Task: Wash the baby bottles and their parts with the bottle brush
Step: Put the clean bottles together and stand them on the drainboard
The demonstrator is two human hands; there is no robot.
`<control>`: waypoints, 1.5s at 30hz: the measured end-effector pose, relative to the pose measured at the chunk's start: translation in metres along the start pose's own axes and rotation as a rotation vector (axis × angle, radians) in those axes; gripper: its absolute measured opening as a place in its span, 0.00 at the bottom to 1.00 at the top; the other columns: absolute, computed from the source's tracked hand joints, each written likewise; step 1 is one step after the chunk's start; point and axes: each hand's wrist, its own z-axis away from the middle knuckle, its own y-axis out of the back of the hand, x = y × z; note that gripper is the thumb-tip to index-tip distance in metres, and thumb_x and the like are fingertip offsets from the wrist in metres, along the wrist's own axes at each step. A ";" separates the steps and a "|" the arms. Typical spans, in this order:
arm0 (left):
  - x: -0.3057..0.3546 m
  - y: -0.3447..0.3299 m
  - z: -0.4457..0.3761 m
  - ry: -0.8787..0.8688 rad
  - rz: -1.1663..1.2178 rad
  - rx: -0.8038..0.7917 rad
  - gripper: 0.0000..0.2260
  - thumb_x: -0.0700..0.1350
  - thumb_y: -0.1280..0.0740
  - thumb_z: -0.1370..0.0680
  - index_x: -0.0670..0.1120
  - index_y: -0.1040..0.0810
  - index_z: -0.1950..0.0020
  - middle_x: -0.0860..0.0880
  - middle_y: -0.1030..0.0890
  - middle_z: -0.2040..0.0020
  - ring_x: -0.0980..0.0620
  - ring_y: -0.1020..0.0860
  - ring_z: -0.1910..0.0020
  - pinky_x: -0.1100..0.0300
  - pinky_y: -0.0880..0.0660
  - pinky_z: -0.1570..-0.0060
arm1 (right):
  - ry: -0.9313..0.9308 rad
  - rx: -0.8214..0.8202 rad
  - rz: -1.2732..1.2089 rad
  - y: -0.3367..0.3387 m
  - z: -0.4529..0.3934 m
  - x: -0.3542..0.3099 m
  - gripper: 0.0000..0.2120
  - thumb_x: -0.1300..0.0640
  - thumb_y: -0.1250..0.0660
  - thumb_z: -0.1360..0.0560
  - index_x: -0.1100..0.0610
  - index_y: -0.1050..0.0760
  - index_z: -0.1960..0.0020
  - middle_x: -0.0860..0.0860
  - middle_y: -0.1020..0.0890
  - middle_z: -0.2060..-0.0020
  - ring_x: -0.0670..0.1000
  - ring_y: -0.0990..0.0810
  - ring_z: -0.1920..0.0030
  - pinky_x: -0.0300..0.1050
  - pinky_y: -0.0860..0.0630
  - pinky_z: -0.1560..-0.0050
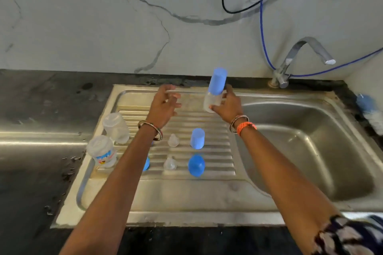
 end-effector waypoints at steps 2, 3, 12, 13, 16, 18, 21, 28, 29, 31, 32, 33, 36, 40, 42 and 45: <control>-0.011 -0.001 -0.015 0.022 -0.002 0.011 0.08 0.36 0.44 0.19 0.47 0.31 0.45 0.52 0.22 0.55 0.60 0.22 0.66 0.61 0.26 0.68 | 0.021 -0.011 0.029 -0.011 -0.028 0.011 0.30 0.62 0.23 0.36 0.62 0.33 0.38 0.57 0.20 0.50 0.59 0.20 0.51 0.51 0.24 0.49; -0.016 -0.003 -0.022 0.040 0.001 0.025 0.08 0.36 0.44 0.19 0.47 0.30 0.46 0.52 0.22 0.55 0.58 0.22 0.65 0.60 0.26 0.67 | 0.028 -0.014 0.033 -0.017 -0.042 0.015 0.30 0.62 0.24 0.36 0.62 0.33 0.38 0.58 0.20 0.49 0.59 0.20 0.51 0.51 0.24 0.50; -0.029 -0.017 -0.040 0.115 0.061 0.065 0.09 0.35 0.44 0.20 0.45 0.27 0.49 0.50 0.21 0.56 0.54 0.23 0.63 0.60 0.27 0.64 | 0.016 -0.069 0.019 -0.037 -0.076 0.042 0.30 0.61 0.26 0.33 0.60 0.35 0.35 0.56 0.20 0.47 0.57 0.20 0.49 0.51 0.23 0.48; -0.027 -0.018 -0.040 0.114 0.068 0.073 0.10 0.35 0.44 0.20 0.46 0.27 0.50 0.50 0.21 0.57 0.54 0.23 0.63 0.60 0.27 0.64 | 0.004 -0.090 0.025 -0.037 -0.077 0.042 0.31 0.61 0.26 0.33 0.60 0.35 0.35 0.56 0.21 0.46 0.58 0.20 0.48 0.52 0.23 0.47; -0.013 -0.017 -0.031 0.097 0.097 0.084 0.10 0.35 0.44 0.20 0.46 0.26 0.50 0.50 0.20 0.56 0.53 0.23 0.62 0.59 0.26 0.63 | -0.018 -0.131 0.041 -0.038 -0.071 0.040 0.40 0.57 0.24 0.34 0.60 0.42 0.29 0.56 0.27 0.37 0.58 0.26 0.38 0.49 0.28 0.40; 0.001 -0.006 -0.014 0.061 0.135 0.089 0.10 0.34 0.44 0.20 0.46 0.26 0.49 0.49 0.20 0.55 0.52 0.22 0.60 0.58 0.25 0.61 | -0.020 -0.025 0.077 -0.038 -0.056 0.032 0.46 0.54 0.25 0.33 0.62 0.48 0.25 0.58 0.35 0.30 0.58 0.34 0.32 0.50 0.35 0.33; 0.020 0.031 0.024 -0.027 0.207 0.122 0.11 0.34 0.44 0.20 0.46 0.24 0.50 0.48 0.18 0.55 0.50 0.21 0.58 0.58 0.23 0.60 | 0.063 0.293 -0.056 -0.037 -0.010 -0.007 0.27 0.63 0.32 0.30 0.64 0.34 0.33 0.59 0.26 0.40 0.58 0.27 0.41 0.48 0.31 0.40; 0.001 0.161 0.099 -0.082 0.020 0.407 0.11 0.35 0.41 0.21 0.49 0.23 0.55 0.51 0.19 0.58 0.55 0.24 0.62 0.59 0.26 0.63 | 0.456 -0.090 -0.081 -0.117 0.141 -0.119 0.13 0.50 0.37 0.33 0.55 0.24 0.53 0.49 0.21 0.57 0.49 0.24 0.55 0.38 0.30 0.52; -0.010 0.173 0.103 -0.044 -0.018 0.429 0.10 0.37 0.40 0.21 0.49 0.23 0.54 0.52 0.21 0.58 0.56 0.26 0.63 0.56 0.27 0.61 | 0.473 -0.130 0.004 -0.136 0.153 -0.124 0.16 0.45 0.37 0.33 0.55 0.25 0.52 0.49 0.21 0.56 0.52 0.23 0.54 0.43 0.29 0.51; -0.035 0.191 0.110 0.074 -0.096 0.420 0.06 0.40 0.40 0.20 0.48 0.24 0.48 0.53 0.24 0.58 0.58 0.28 0.62 0.53 0.28 0.55 | 0.469 -0.148 0.168 -0.170 0.171 -0.134 0.23 0.39 0.32 0.34 0.55 0.28 0.50 0.50 0.22 0.54 0.54 0.24 0.52 0.49 0.30 0.52; -0.046 0.193 0.111 0.135 -0.110 0.383 0.07 0.42 0.41 0.19 0.47 0.25 0.45 0.52 0.24 0.56 0.58 0.27 0.60 0.53 0.28 0.53 | 0.446 -0.151 0.209 -0.183 0.174 -0.136 0.26 0.37 0.30 0.35 0.55 0.30 0.48 0.50 0.22 0.53 0.54 0.25 0.51 0.49 0.29 0.52; -0.055 0.195 0.113 0.193 -0.069 0.329 0.07 0.43 0.42 0.18 0.48 0.26 0.43 0.51 0.24 0.52 0.56 0.25 0.56 0.54 0.28 0.52 | 0.412 -0.154 0.222 -0.194 0.178 -0.140 0.29 0.38 0.28 0.35 0.56 0.31 0.46 0.51 0.23 0.51 0.54 0.25 0.50 0.50 0.28 0.51; -0.062 0.193 0.117 0.305 0.121 0.183 0.09 0.46 0.46 0.17 0.48 0.26 0.43 0.49 0.23 0.46 0.52 0.23 0.50 0.56 0.26 0.54 | 0.297 -0.170 0.155 -0.211 0.179 -0.147 0.28 0.46 0.27 0.32 0.59 0.35 0.42 0.55 0.25 0.46 0.57 0.26 0.46 0.52 0.27 0.51; -0.049 0.191 0.123 0.256 0.123 0.118 0.12 0.46 0.47 0.16 0.45 0.26 0.41 0.48 0.20 0.46 0.54 0.21 0.57 0.59 0.23 0.59 | 0.250 -0.140 0.071 -0.189 0.182 -0.156 0.30 0.53 0.26 0.33 0.62 0.35 0.38 0.57 0.28 0.43 0.57 0.28 0.43 0.46 0.30 0.46; -0.035 0.182 0.118 0.178 0.217 0.078 0.12 0.46 0.47 0.17 0.46 0.24 0.43 0.47 0.17 0.50 0.52 0.19 0.58 0.61 0.21 0.63 | 0.226 -0.095 0.056 -0.150 0.181 -0.161 0.29 0.53 0.24 0.34 0.62 0.32 0.39 0.55 0.30 0.46 0.55 0.28 0.46 0.39 0.34 0.47; -0.007 0.143 0.105 0.083 0.259 -0.055 0.11 0.46 0.46 0.17 0.48 0.24 0.45 0.47 0.16 0.51 0.50 0.18 0.57 0.57 0.22 0.59 | 0.205 0.133 0.035 -0.062 0.174 -0.156 0.28 0.55 0.22 0.36 0.64 0.30 0.42 0.53 0.35 0.50 0.51 0.32 0.50 0.33 0.40 0.51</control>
